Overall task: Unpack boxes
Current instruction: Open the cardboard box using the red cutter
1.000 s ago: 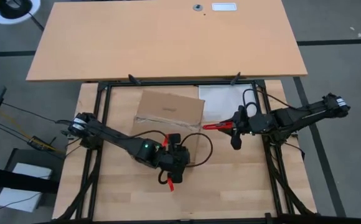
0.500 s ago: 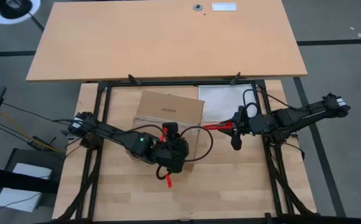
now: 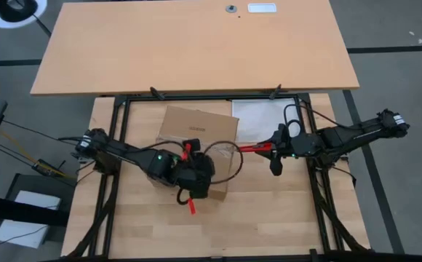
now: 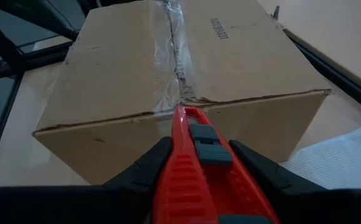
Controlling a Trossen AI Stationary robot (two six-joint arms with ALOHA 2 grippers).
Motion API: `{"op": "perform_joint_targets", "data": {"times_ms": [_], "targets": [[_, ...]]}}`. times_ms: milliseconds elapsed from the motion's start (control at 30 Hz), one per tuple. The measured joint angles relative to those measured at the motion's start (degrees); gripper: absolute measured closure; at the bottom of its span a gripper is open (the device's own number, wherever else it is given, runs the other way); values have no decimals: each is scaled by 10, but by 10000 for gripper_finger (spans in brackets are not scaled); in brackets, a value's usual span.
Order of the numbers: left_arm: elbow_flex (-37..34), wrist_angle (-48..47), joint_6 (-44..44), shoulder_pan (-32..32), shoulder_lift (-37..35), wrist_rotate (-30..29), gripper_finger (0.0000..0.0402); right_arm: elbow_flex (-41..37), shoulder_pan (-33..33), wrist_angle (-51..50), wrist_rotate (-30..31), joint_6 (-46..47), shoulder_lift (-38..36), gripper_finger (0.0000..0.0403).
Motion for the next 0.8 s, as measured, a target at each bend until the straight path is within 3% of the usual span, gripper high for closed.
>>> {"op": "perform_joint_targets", "data": {"times_ms": [133,400,800], "targets": [[0,-17,-34,23,-29,-3,256,0,0,0,-1,0,0,264],[-63,45,-67,85,-87,118,260,0,0,2,-2,0,0,261],[-70,85,-74,102,-80,114,260,0,0,2,-2,0,0,264]]}}
